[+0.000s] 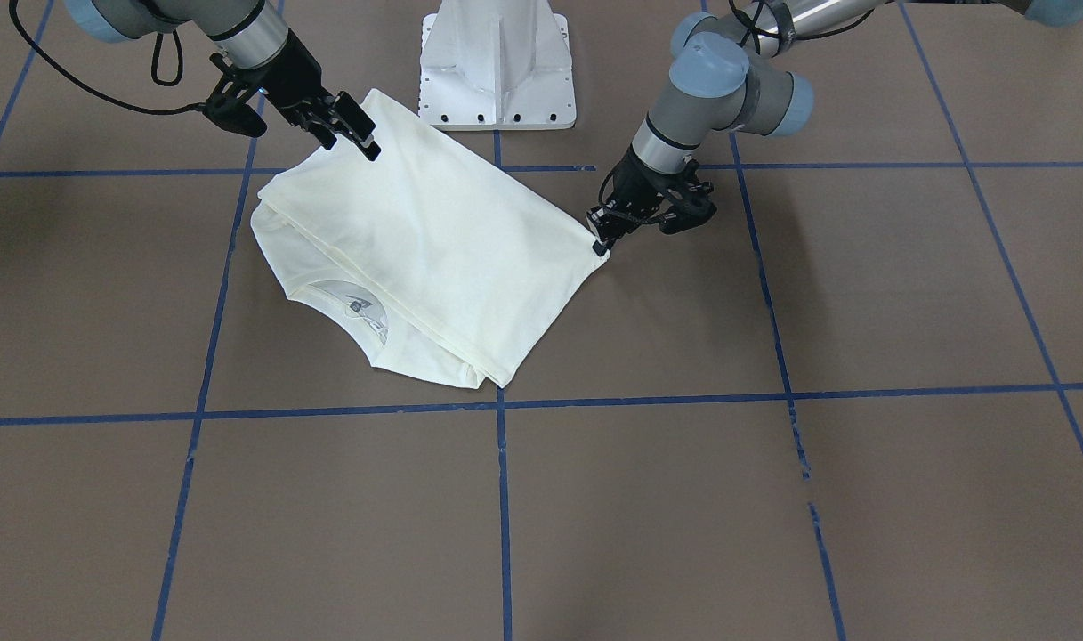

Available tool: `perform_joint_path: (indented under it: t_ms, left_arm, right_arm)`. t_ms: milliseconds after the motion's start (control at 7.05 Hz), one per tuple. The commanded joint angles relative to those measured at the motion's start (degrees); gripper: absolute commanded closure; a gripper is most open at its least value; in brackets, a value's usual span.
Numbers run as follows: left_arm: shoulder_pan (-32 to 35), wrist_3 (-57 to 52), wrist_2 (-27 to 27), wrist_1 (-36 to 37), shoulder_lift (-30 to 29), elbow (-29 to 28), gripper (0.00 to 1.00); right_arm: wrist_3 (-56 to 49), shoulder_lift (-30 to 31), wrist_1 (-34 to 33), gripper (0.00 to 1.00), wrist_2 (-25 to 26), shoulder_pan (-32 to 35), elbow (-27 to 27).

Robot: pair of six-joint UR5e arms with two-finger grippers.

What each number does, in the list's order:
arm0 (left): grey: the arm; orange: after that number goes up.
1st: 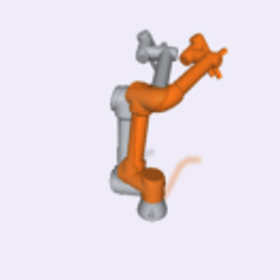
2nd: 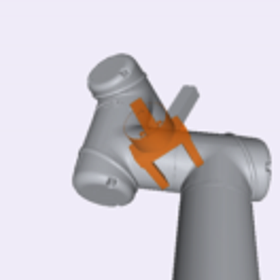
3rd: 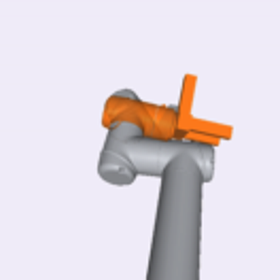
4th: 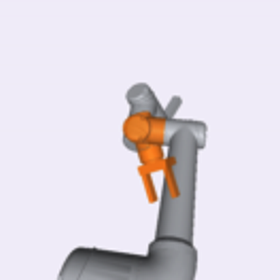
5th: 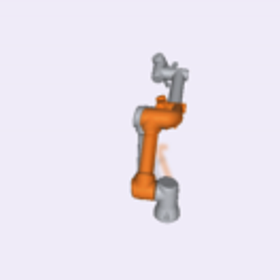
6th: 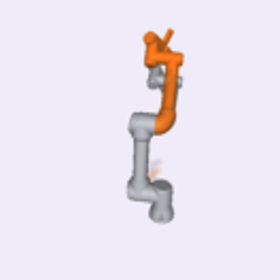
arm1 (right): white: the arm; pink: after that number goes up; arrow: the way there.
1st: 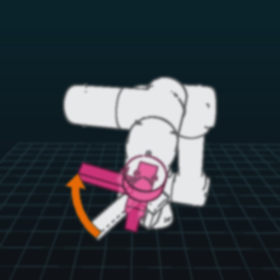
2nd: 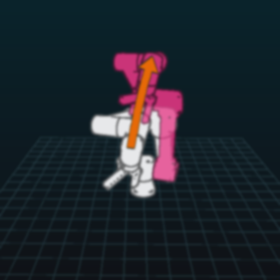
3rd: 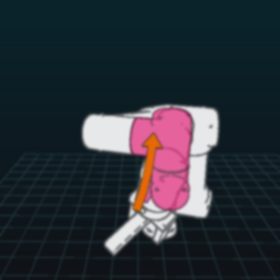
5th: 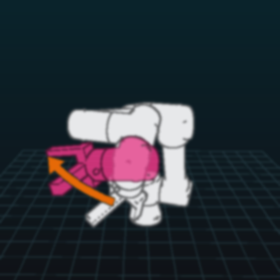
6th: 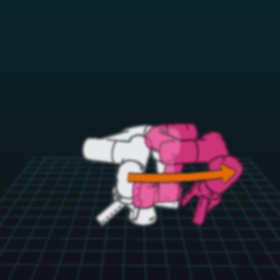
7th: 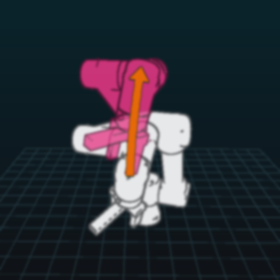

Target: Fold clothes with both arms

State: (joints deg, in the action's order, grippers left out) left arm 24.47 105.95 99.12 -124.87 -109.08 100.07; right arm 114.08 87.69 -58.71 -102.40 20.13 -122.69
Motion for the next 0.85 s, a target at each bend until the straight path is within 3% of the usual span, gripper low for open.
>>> perform_joint_path:
  t_ms: [0,284,567,709]
  left_arm:
    - [6.6,-9.8,-0.1,-0.4,-1.6,-3.2,1.00]
    - [17.4,-15.0,0.2,-3.2,-17.8,-22.0,1.00]
    - [20.0,-17.0,-0.1,-14.2,-30.3,-43.1,1.00]
    - [20.1,-17.8,0.0,-15.0,-30.4,-43.2,1.00]
  right_arm:
    - [-0.1,-0.9,0.0,0.00,2.5,0.1,0.2]
    - [-0.4,-0.9,0.0,0.00,2.6,0.8,0.6]
    - [-0.5,-2.4,0.1,0.00,2.6,1.1,1.3]
    - [-0.1,-4.6,0.0,0.00,3.9,0.9,3.5]
